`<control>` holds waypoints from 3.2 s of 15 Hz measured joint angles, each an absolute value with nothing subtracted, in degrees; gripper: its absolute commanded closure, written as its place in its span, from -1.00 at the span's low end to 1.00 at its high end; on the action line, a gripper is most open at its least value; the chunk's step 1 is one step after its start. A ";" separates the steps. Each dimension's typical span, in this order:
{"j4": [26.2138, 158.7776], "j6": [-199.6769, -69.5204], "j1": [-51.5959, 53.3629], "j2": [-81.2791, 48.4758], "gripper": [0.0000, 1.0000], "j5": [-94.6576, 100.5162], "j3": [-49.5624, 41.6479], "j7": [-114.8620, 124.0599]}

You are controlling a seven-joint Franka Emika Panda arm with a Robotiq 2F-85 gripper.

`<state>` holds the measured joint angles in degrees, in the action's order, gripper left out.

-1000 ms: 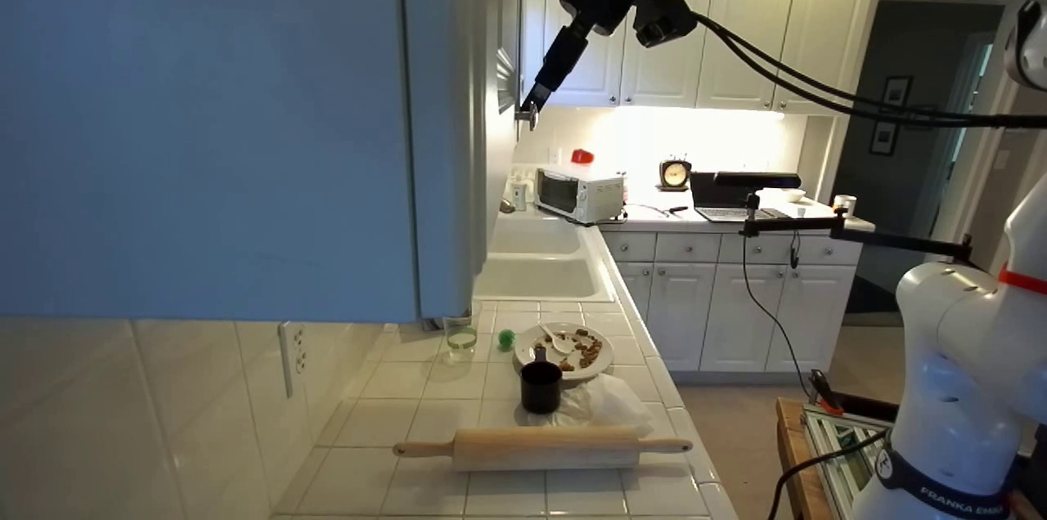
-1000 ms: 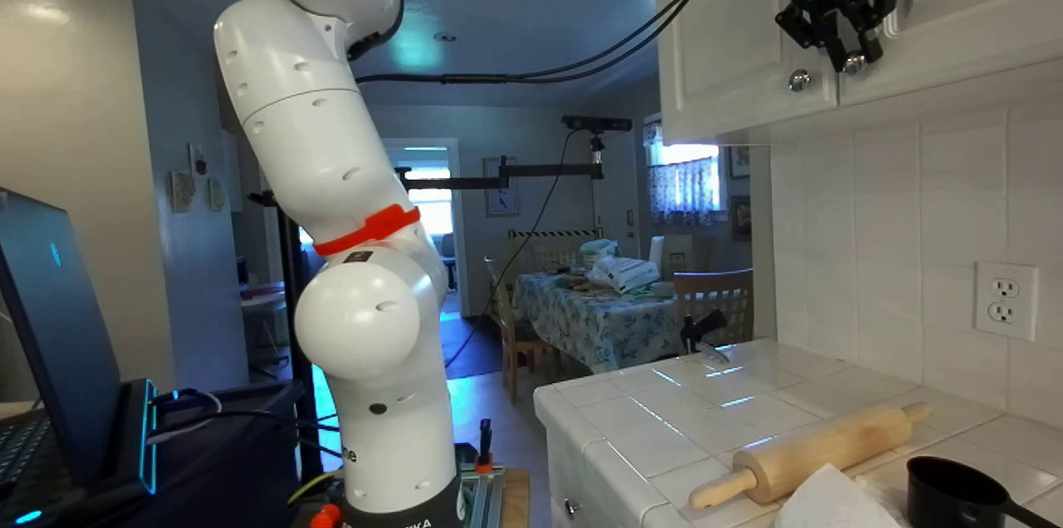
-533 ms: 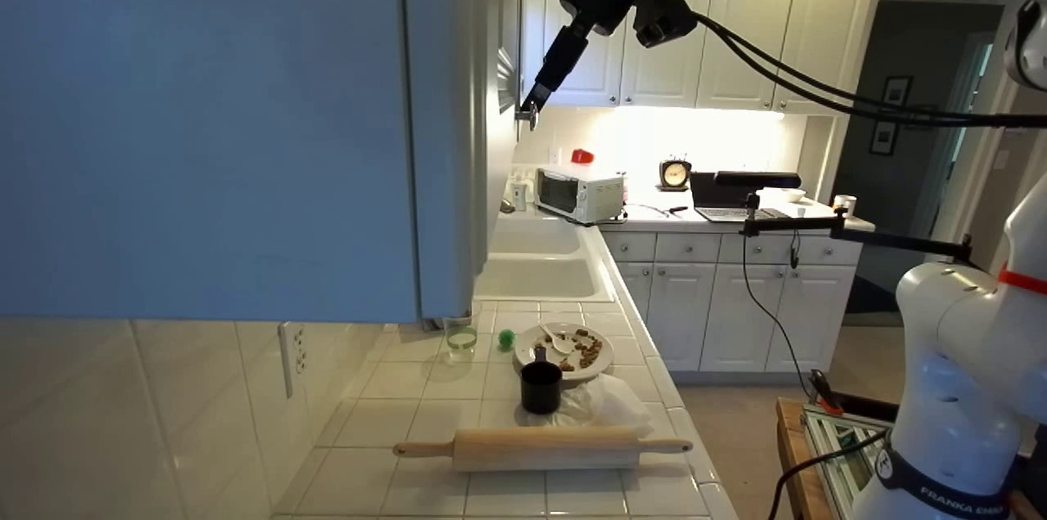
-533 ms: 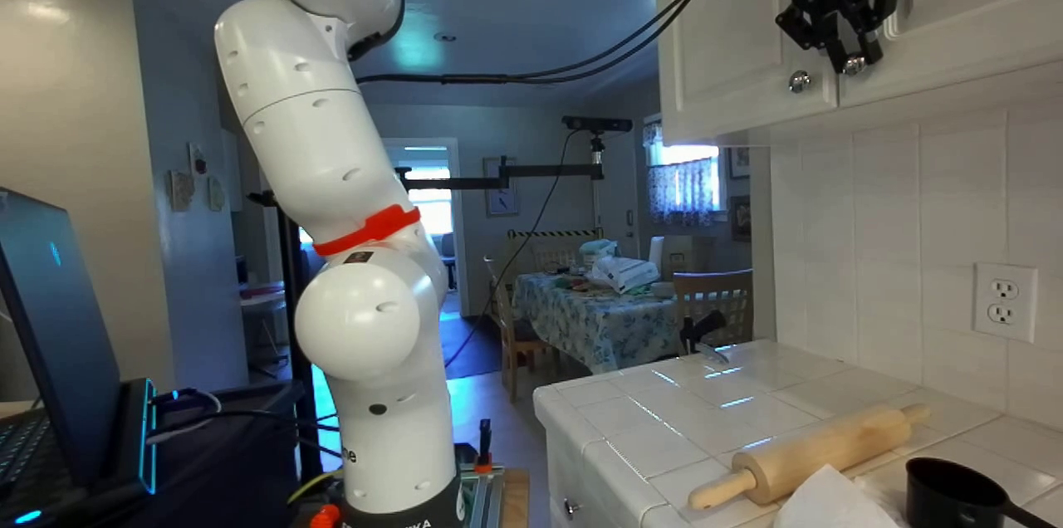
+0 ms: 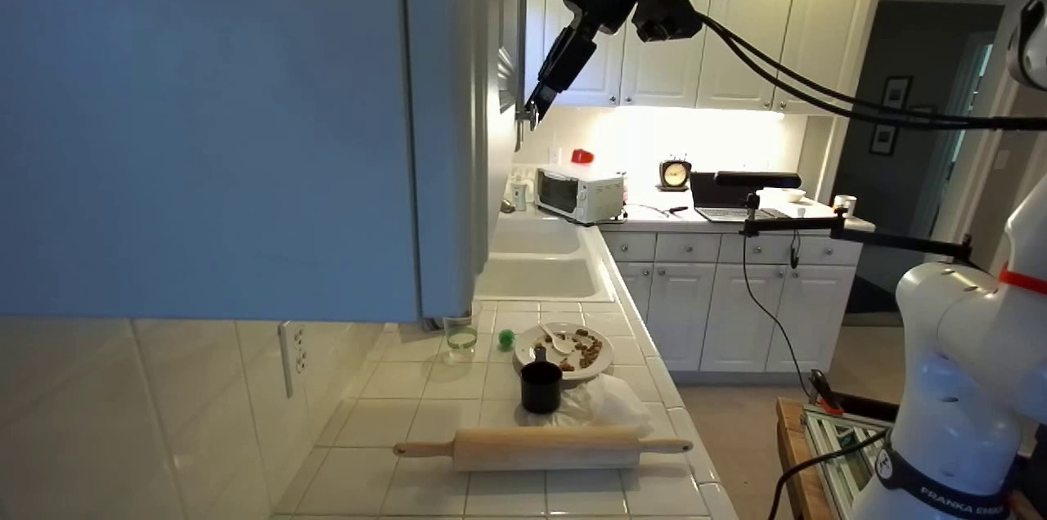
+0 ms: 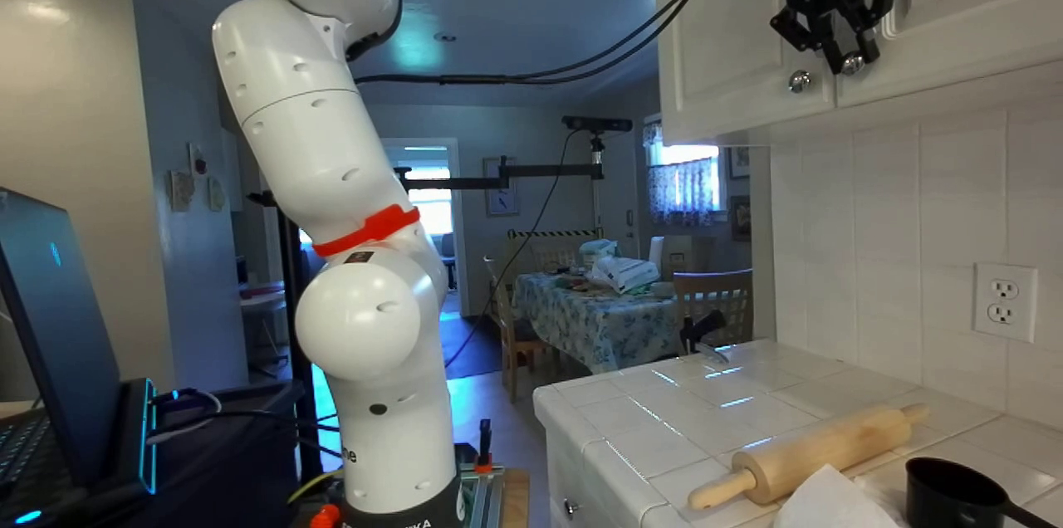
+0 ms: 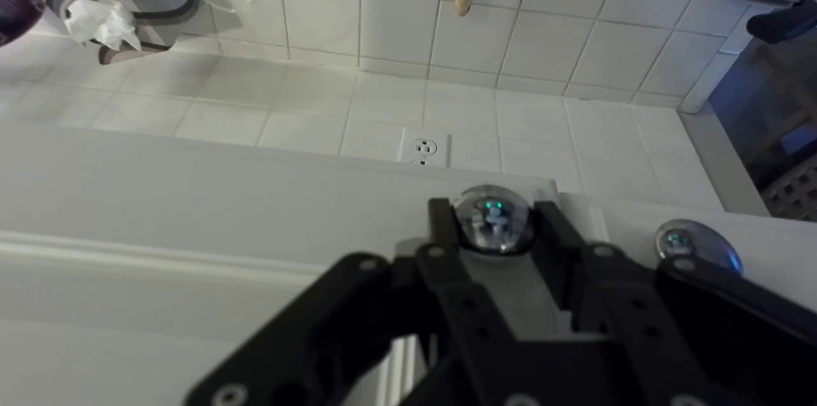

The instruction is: Open the right cabinet door.

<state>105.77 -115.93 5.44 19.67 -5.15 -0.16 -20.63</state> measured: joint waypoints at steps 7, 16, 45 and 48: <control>106.31 -115.26 5.53 20.53 0.80 -3.13 0.26 -21.78; 109.96 -116.48 5.53 24.04 0.80 -1.56 0.30 -21.81; 123.39 -113.31 6.30 41.43 0.80 7.97 -2.91 -31.68; 124.78 -113.01 6.32 43.38 0.80 9.37 -3.45 -33.29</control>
<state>124.78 -113.01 6.32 43.38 9.37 -3.45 -33.29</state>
